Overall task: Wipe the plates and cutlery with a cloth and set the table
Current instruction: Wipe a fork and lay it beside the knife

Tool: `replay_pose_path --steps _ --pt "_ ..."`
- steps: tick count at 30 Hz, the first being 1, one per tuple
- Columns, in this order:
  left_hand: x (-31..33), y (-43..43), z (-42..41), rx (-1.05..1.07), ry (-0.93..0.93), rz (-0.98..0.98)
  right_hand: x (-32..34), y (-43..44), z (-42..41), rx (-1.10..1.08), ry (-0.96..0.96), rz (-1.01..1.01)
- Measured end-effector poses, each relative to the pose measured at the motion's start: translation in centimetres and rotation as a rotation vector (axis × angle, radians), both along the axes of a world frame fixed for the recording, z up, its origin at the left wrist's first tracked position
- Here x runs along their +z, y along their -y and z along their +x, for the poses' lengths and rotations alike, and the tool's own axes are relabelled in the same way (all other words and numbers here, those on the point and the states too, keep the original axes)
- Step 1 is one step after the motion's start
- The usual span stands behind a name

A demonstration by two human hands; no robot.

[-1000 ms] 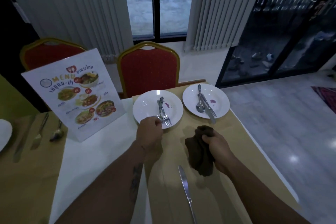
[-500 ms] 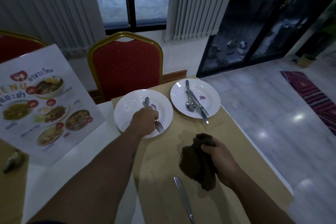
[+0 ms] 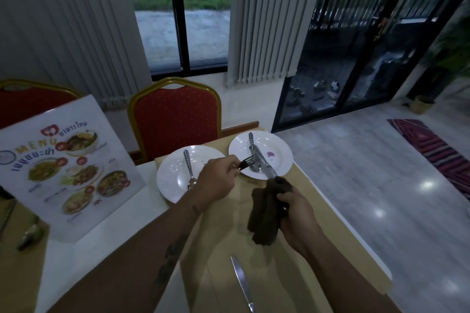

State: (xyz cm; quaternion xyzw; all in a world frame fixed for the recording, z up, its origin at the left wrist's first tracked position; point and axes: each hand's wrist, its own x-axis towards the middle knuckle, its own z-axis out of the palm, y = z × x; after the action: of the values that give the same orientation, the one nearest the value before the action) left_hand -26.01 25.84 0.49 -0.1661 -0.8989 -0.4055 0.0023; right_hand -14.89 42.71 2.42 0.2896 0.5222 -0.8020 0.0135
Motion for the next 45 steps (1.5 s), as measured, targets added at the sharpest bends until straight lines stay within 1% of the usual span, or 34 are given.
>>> replay_pose_path --steps 2,3,6,8,11,13,14,17,19,20,22,23,24,26,28,29,32,35,38,42,44,45 --pt "1.1 -1.2 2.2 0.012 0.011 0.061 0.5 -0.3 0.3 0.003 -0.068 -0.047" --pt "1.8 -2.0 3.5 0.012 0.022 0.081 0.9 -0.6 0.6 0.018 -0.088 -0.039" --pt "2.8 -3.7 6.5 -0.011 0.080 0.025 1.5 -1.2 1.2 0.053 -0.123 0.124" --pt "3.4 -5.1 8.8 0.008 0.082 -0.018 2.1 -2.1 2.2 0.033 -0.147 0.216" --pt "4.2 -6.5 11.8 0.019 0.069 0.001 2.6 -3.0 3.2 -0.013 -0.192 0.328" --pt "4.6 -7.7 13.4 0.014 0.094 0.037 3.1 -3.9 3.6 -0.090 -0.213 0.372" --pt "4.7 -8.2 14.0 0.011 0.127 0.061 3.3 -4.3 3.5 -0.149 -0.215 0.356" --pt "5.0 -9.6 14.9 0.060 0.274 0.187 3.9 -6.4 3.2 -0.317 -0.180 0.216" --pt "5.0 -10.4 15.3 0.154 0.345 0.319 4.0 -8.1 3.1 -0.349 -0.144 0.059" --pt "5.2 -10.8 15.4 0.201 0.373 0.390 3.8 -8.7 3.1 -0.337 -0.139 -0.059" --pt "5.5 -11.4 15.9 0.273 0.400 0.485 3.0 -8.9 3.6 -0.246 -0.149 -0.284" --pt "5.5 -11.7 16.2 0.303 0.392 0.493 2.5 -8.7 4.2 -0.183 -0.158 -0.367" --pt "5.5 -12.0 16.5 0.332 0.375 0.473 1.8 -8.4 4.6 -0.125 -0.162 -0.408" --pt "5.2 -12.4 17.1 0.380 0.341 0.401 1.3 -7.8 5.4 -0.035 -0.163 -0.397" --pt "4.8 -12.3 17.8 0.401 0.324 0.356 1.3 -7.5 5.8 -0.037 -0.155 -0.384" --pt "4.8 -12.2 18.1 0.407 0.331 0.380 1.3 -7.5 5.8 -0.074 -0.166 -0.413" --pt "5.1 -11.8 18.7 0.481 0.339 0.533 1.5 -7.7 5.7 -0.146 -0.212 -0.543" --pt "6.0 -11.0 18.9 0.549 0.284 0.563 2.8 -7.0 6.0 -0.135 -0.212 -0.574" --pt "6.7 -9.5 19.4 0.527 0.251 0.586 3.9 -5.6 6.1 -0.255 -0.235 -0.567" --pt "6.9 -6.2 20.4 0.454 0.197 0.493 4.6 -3.6 5.9 -0.368 -0.249 -0.496" --pt "6.9 -4.4 20.5 0.429 0.176 0.464 4.8 -2.6 6.1 -0.371 -0.235 -0.462" --pt "7.0 -3.6 20.5 0.435 0.171 0.473 5.0 -2.0 6.4 -0.328 -0.227 -0.443"
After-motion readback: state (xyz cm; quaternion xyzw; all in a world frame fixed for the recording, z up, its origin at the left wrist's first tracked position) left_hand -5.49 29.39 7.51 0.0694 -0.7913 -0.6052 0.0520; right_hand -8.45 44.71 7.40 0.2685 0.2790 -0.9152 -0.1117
